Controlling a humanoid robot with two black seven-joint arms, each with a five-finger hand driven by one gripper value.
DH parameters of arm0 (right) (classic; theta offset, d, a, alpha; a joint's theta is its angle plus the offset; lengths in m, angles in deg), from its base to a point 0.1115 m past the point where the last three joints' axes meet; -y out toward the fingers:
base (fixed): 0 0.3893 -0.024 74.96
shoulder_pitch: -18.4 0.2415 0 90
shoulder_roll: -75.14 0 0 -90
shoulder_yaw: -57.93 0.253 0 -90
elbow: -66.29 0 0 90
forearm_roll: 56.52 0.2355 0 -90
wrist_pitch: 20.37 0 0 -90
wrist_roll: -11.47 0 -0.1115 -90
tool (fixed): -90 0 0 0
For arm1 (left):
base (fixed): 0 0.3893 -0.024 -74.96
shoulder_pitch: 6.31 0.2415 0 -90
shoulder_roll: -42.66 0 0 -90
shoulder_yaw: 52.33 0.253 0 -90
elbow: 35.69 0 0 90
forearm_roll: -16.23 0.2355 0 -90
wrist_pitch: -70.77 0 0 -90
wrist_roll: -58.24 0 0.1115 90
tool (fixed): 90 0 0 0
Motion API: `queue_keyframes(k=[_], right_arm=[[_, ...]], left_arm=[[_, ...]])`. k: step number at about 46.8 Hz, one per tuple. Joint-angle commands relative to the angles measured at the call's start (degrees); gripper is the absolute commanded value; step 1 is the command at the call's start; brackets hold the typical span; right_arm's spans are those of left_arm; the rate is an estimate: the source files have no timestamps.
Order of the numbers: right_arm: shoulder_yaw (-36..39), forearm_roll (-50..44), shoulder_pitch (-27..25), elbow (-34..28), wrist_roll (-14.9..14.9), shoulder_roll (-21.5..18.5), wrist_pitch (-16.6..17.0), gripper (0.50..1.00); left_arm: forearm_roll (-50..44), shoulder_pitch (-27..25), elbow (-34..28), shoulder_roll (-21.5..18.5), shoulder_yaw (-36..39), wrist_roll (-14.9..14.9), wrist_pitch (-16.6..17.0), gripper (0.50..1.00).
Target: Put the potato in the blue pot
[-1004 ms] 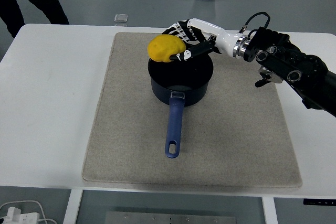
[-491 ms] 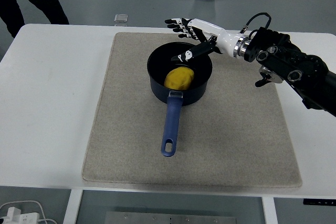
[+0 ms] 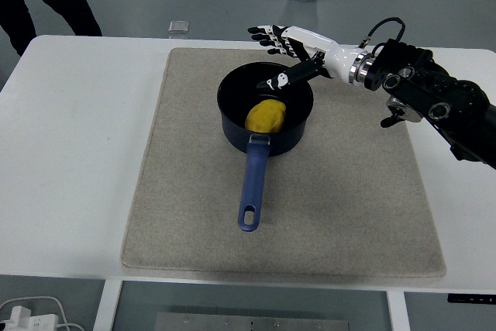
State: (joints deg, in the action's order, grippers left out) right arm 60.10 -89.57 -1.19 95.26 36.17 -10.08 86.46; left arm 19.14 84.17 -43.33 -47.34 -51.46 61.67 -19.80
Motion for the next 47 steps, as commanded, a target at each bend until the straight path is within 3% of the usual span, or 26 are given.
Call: queue_keyframes(k=[1, 5, 13, 21, 27, 33, 41, 47], right_arm=[[0.56, 0.26, -0.18, -0.39, -0.09, 0.05, -0.21, 0.954], [1.43, 4.56, -0.27, -0.92, -0.96, -0.12, -1.00, 0.954], [2.14, 15.89, -0.27, -3.38, -6.59, 0.14, -1.36, 0.954], [2.57, 24.86, -1.23, -5.67, -7.47, 0.31, -1.44, 0.954], [5.03, 31.28, -2.73, -6.55, -10.45, 1.28, -2.23, 0.952], [10.04, 33.31, -3.87, -6.81, -11.25, 1.55, -5.66, 0.952], [16.63, 33.31, -5.98, -6.90, -12.04, 1.46, -6.89, 0.952], [17.17, 33.40, -6.60, -6.90, -12.04, 1.63, -7.68, 0.948]], left_arm=[[-0.01, 0.04, 0.00, 0.00, 0.00, 0.00, 0.04, 0.996], [-0.01, 0.04, 0.00, 0.00, 0.00, 0.00, 0.04, 0.996], [-0.01, -0.05, 0.00, 0.00, 0.00, 0.00, -0.05, 0.996], [-0.01, 0.04, 0.00, 0.00, 0.00, 0.00, 0.04, 0.996], [-0.01, 0.04, 0.09, 0.00, 0.00, 0.00, 0.04, 0.996], [-0.01, 0.04, 0.09, 0.00, 0.00, 0.00, -0.05, 0.996], [-0.01, 0.04, -0.09, 0.00, 0.00, 0.00, -0.05, 0.996], [-0.01, 0.04, 0.09, 0.00, 0.00, 0.00, -0.05, 0.996]])
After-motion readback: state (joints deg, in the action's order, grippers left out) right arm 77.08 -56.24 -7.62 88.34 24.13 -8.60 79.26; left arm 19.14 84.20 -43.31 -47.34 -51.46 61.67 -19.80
